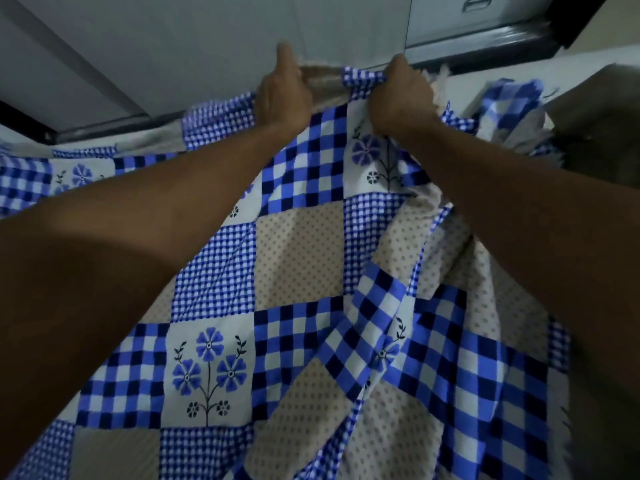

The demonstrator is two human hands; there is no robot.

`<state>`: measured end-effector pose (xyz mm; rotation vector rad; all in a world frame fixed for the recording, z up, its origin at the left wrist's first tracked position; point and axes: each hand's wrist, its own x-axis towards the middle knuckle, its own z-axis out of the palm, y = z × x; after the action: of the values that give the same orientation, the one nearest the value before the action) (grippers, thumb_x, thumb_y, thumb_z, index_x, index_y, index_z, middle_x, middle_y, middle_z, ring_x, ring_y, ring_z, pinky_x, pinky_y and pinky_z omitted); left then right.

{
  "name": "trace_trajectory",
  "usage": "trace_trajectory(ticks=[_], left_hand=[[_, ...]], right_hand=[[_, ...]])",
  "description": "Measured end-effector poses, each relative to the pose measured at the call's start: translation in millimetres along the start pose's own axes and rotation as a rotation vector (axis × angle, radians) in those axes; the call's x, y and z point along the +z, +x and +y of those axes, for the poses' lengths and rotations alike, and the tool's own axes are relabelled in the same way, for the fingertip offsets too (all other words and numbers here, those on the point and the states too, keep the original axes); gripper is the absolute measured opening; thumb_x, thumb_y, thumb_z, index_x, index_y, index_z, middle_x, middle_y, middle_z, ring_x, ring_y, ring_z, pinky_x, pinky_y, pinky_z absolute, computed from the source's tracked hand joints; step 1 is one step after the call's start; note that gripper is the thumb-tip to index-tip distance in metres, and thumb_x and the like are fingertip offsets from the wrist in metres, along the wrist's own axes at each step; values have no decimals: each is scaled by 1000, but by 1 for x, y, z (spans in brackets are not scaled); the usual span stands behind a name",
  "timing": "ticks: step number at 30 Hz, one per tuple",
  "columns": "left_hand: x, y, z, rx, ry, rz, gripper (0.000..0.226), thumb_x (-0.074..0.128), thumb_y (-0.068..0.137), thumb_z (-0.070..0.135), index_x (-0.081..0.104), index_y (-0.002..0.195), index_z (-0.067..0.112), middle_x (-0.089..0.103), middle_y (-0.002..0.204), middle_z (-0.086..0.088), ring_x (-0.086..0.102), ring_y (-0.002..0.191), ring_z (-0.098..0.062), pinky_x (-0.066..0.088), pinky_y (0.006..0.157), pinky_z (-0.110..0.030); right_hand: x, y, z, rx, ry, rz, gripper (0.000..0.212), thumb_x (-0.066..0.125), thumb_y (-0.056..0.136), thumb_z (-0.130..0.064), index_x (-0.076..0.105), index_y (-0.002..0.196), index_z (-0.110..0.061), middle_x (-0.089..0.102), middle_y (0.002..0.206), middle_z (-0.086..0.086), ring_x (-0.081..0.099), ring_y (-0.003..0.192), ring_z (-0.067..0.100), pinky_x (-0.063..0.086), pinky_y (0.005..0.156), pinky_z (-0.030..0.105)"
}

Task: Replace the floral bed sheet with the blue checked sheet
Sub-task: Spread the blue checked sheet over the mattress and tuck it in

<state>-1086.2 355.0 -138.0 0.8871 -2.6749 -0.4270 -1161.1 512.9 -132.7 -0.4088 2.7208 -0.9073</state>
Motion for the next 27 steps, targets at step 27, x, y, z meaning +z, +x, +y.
trace_trajectory(ticks=[27], left_hand=[[97,-89,20,116,64,-28,48,34,97,54,50,138,34,41,153,5,29,145,-24,14,116,-57]], right_hand=[[65,72,67,-273,-342,-55,71,19,82,-48,50,137,-15,52,137,23,46,125,38,27,107,44]])
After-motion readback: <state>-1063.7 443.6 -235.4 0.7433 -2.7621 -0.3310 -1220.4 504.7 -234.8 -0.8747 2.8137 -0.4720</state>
